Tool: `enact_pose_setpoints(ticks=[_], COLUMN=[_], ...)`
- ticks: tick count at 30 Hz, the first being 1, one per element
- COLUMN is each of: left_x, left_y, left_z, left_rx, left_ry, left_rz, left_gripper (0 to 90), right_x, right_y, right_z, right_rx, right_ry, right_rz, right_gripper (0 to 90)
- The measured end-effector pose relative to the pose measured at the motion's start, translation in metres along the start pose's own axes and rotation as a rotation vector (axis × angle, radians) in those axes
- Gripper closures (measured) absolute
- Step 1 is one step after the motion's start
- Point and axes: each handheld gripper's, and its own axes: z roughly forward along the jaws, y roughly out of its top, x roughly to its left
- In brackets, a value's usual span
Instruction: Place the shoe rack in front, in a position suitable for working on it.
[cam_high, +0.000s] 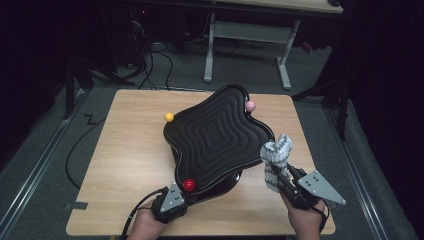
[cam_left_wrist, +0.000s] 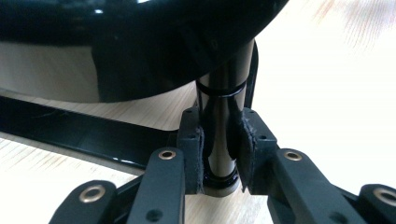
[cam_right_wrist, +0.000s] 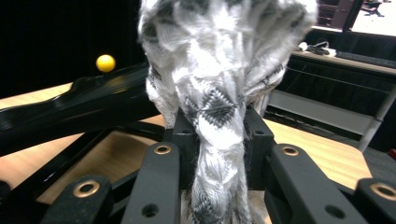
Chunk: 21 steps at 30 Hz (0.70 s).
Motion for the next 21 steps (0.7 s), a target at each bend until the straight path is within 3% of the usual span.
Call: enact_pose_setpoints(ticks=[13,21], left_x=[-0.001,0.000], left_y=[-0.008,-0.007], left_z=[-0.012,-0.016], left_rx=[0.003,-0.027], left_ry=[0.020,0.022], left_rz=[-0.006,-0.018], left_gripper=[72.6,70.5], right_x=[-0.026,-0.030], right_y=[0.004,0.004], right_z=[0.019,0.027], right_rx=[0.011,0.021], right_ry=[-0.033,-0.024], right_rz=[0.074,0.091], right_gripper=[72.1,73.1])
